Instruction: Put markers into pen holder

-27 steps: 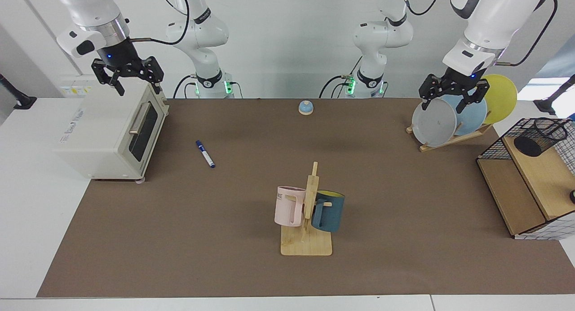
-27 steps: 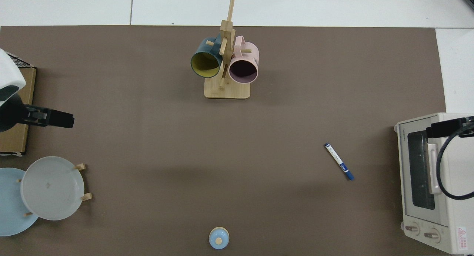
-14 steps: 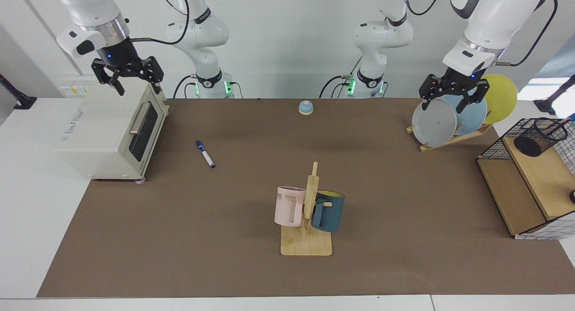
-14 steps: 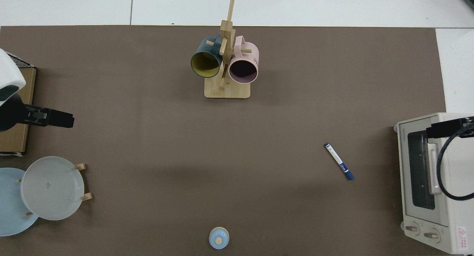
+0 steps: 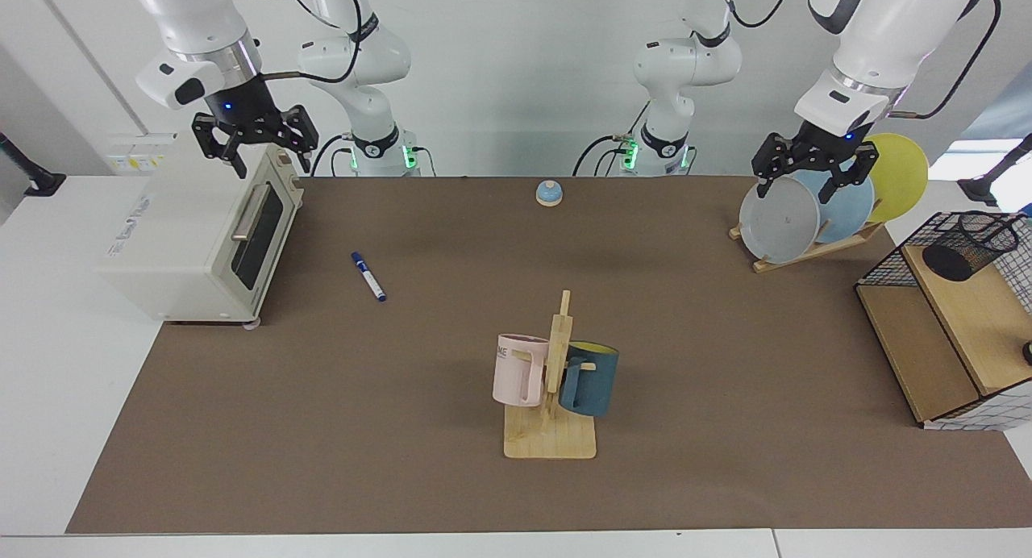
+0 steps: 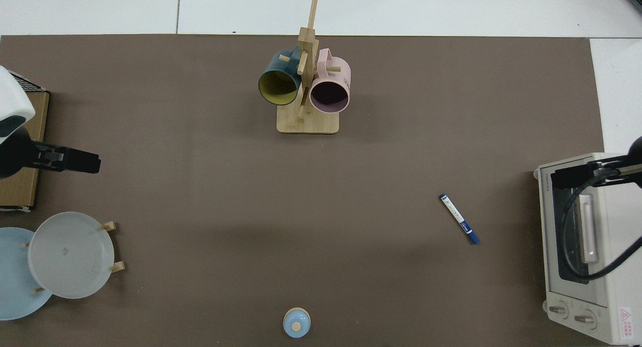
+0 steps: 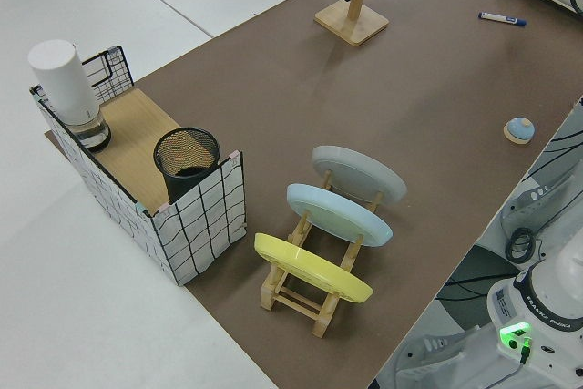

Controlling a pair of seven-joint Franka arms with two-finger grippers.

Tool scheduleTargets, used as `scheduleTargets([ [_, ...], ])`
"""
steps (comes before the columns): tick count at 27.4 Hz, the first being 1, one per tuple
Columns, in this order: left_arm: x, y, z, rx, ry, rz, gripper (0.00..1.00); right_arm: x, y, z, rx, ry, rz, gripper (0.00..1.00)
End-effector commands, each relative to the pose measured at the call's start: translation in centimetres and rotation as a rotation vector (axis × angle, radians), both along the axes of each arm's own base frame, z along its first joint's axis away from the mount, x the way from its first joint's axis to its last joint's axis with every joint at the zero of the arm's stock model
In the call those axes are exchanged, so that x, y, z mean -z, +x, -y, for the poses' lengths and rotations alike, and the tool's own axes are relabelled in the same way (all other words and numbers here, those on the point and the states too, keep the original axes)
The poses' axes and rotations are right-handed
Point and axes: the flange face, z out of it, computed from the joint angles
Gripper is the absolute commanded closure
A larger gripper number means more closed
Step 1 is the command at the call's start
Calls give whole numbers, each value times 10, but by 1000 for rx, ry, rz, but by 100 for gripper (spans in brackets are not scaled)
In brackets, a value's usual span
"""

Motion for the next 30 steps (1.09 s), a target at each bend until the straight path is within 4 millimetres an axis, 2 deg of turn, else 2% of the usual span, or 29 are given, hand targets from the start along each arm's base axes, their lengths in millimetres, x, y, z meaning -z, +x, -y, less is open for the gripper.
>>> scheduleTargets([
  [1,-5,-1,-1,17,18,12,0,21,6,-15,-28,11,22,0],
  [4,-4,-2,-1,16,18,8,0,40,13,-29,-52,10,25,0],
  [8,-5,-1,-2,11,17,18,0,88,24,-49,-83,7,15,0],
  [12,-4,0,-5,7,19,22,0,131,32,-57,-99,2,5,0],
  [20,4,2,-5,7,23,10,0,211,22,-63,-135,-8,-73,0],
  [25,5,2,-5,10,23,8,0,245,9,-63,-139,-8,-75,0],
  [30,6,1,3,60,25,2,0,263,0,-60,-136,-8,-90,0],
])
